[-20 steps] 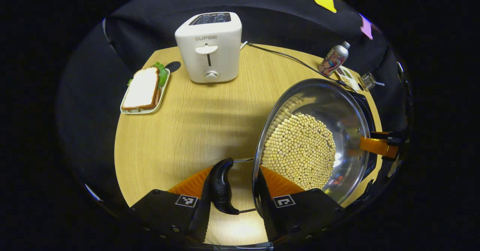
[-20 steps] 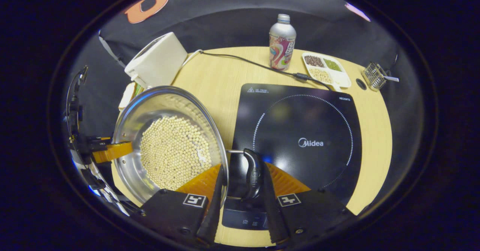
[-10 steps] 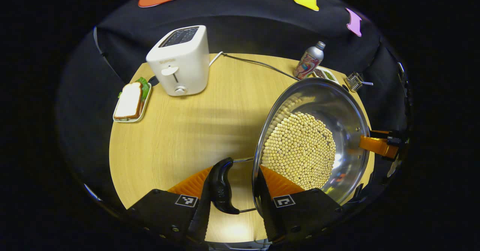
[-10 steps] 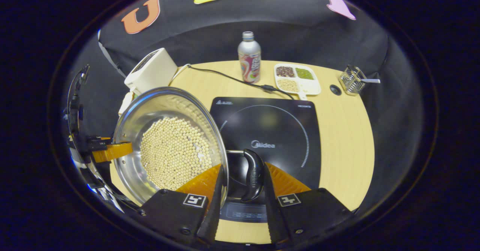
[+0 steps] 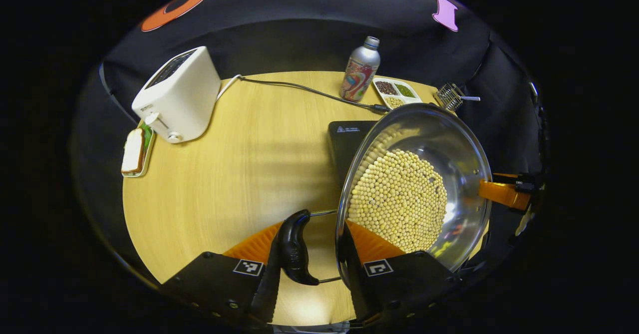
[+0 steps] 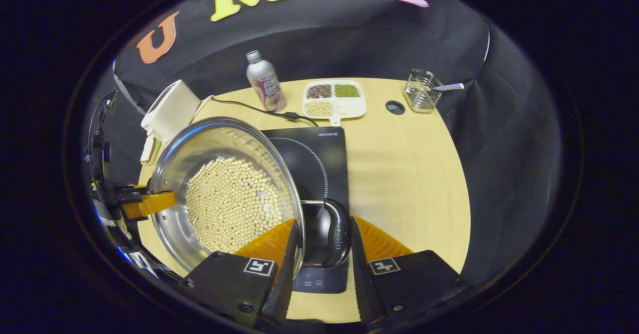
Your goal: First push the handle of the pot to place it horizontally, then grasp the pot with both hands and set it on the induction cooktop.
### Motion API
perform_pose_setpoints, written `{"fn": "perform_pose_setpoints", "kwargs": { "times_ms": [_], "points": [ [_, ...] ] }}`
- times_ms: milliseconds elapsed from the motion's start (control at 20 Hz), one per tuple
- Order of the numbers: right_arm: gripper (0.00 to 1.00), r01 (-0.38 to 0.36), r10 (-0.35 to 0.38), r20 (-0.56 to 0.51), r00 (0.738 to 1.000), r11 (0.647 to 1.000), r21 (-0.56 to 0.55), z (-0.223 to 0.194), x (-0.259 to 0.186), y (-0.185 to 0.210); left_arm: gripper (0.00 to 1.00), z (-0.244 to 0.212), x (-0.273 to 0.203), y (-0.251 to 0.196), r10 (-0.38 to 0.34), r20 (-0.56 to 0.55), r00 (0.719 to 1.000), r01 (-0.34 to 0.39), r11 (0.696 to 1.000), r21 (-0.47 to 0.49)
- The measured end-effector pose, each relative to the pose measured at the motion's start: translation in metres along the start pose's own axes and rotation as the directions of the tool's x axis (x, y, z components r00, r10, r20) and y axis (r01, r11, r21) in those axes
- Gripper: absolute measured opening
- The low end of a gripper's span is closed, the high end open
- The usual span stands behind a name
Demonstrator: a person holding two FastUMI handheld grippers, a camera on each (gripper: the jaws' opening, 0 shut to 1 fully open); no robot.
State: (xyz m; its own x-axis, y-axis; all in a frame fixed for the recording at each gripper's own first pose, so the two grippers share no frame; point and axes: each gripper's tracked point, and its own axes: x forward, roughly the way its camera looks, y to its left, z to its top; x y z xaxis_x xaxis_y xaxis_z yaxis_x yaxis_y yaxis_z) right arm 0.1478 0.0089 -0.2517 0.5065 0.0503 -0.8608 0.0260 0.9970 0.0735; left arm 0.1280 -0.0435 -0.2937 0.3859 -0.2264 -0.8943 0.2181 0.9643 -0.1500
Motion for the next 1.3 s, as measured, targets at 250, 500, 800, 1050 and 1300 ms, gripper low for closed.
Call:
{"fn": "perform_pose_setpoints", "kwargs": {
  "times_ms": [250,500,800,1050,1300],
  "points": [
    [0.53,0.000,0.000,-0.007,1.000,1.000,-0.030,0.022,0.018,-0.029,0.58,0.013,0.020,-0.025,0.009,-0.013,1.000,-0.009,1.000,-0.027],
    [0.53,-0.025,0.022,-0.031,0.999,0.997,-0.075,0.035,0.040,-0.030,0.58,0.021,0.033,-0.024,0.037,-0.039,0.999,-0.038,0.999,-0.036],
    [0.55,-0.014,0.013,-0.015,1.000,0.990,-0.137,0.044,0.047,-0.031,0.58,0.024,0.045,-0.021,0.037,-0.076,0.996,-0.039,0.999,-0.026],
    [0.54,-0.051,0.052,0.032,0.998,0.998,-0.034,0.042,0.049,-0.030,0.58,0.033,0.048,-0.021,0.035,-0.048,0.998,-0.035,0.999,-0.013],
    [0.54,-0.054,0.056,0.025,0.998,0.996,-0.078,0.044,0.051,-0.031,0.60,0.032,0.048,-0.023,0.048,-0.029,0.998,-0.049,0.999,-0.021]
  ]
}}
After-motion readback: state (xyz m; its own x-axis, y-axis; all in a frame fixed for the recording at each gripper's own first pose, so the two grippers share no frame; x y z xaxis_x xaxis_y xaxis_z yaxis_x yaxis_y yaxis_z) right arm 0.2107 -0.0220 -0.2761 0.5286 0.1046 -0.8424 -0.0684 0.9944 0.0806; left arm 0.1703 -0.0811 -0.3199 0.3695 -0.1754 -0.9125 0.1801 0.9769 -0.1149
